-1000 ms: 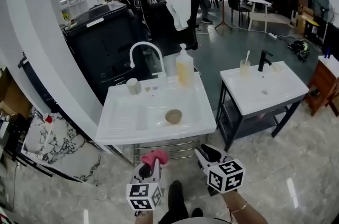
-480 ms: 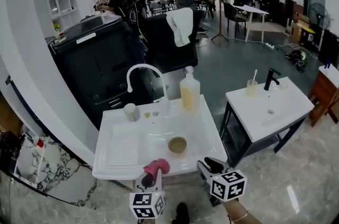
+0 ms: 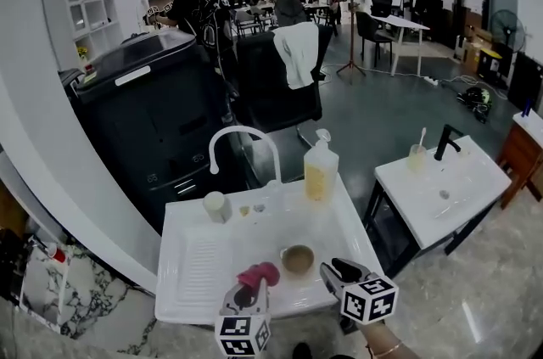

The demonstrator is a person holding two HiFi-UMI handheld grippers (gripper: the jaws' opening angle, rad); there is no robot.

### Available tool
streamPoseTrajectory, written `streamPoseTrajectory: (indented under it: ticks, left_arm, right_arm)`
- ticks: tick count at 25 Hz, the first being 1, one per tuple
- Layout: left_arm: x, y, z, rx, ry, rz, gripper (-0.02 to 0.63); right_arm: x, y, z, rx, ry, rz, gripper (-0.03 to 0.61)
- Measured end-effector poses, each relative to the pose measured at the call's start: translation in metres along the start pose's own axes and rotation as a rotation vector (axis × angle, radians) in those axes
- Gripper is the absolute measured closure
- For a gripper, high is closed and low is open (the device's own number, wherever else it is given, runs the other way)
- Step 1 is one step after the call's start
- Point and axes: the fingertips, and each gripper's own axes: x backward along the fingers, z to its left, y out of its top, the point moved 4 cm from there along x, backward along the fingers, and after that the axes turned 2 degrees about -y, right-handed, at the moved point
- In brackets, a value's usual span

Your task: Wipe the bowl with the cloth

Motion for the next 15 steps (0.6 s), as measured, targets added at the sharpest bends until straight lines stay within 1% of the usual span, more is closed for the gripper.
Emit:
streamPoseTrajectory:
  ticks: [10,15]
  left_arm:
    - [-0.036,0.002,0.035,0.016,0.005,0.020,0.566]
    - [-0.058,0.010,0.052,0.022,0.033,0.010,0.566]
  right_arm:
    - [-0.052,0.003,-0.012,-0.012,-0.013,0.045,0.465]
    - [-0.082,0.013,-0.027,-0.004,-0.010,0.057,0.468]
